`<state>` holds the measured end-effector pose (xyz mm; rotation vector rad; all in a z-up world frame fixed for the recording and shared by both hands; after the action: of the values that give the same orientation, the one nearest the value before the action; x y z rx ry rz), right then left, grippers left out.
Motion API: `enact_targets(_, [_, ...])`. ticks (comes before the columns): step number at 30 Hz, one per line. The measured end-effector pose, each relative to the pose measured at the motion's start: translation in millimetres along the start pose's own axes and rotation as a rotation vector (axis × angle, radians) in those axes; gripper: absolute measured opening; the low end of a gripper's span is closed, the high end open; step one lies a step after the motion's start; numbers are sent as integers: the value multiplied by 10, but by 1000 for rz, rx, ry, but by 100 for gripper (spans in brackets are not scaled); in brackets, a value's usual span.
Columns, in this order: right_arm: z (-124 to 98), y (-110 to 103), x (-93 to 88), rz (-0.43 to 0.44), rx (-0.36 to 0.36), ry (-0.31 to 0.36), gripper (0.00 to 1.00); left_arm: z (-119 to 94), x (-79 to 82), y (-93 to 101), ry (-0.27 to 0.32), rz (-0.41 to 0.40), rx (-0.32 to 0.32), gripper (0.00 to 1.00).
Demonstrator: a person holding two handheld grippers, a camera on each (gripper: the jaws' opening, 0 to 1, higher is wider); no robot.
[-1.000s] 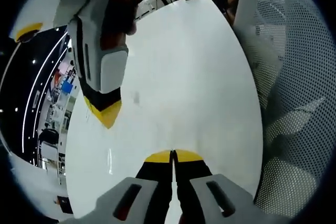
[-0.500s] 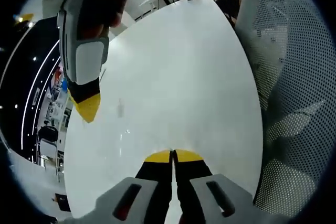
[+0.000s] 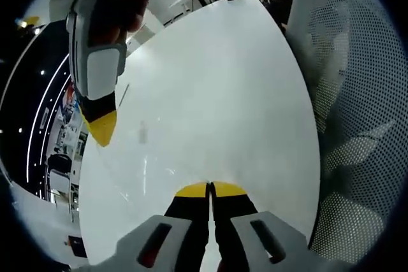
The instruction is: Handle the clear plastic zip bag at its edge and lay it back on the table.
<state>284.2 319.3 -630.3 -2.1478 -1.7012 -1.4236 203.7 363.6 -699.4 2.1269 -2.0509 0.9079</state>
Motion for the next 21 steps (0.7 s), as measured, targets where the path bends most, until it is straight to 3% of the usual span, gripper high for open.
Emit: enact_targets(21, [49, -83, -26, -20, 33, 8, 0, -4, -17, -100, -22, -17, 38, 0])
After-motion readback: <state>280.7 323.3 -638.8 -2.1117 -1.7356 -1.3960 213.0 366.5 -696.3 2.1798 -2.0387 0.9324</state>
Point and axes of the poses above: the point that each gripper's makers call its tool centre point, and the gripper's own axes: z roughly forward along the fingers, y roughly to its right, x roughly out of its top, the point moved 5 cm from there along -z, roughly backward along the fingers, and after that the axes turned 9 degrees about -x, right-handed, at the moved point
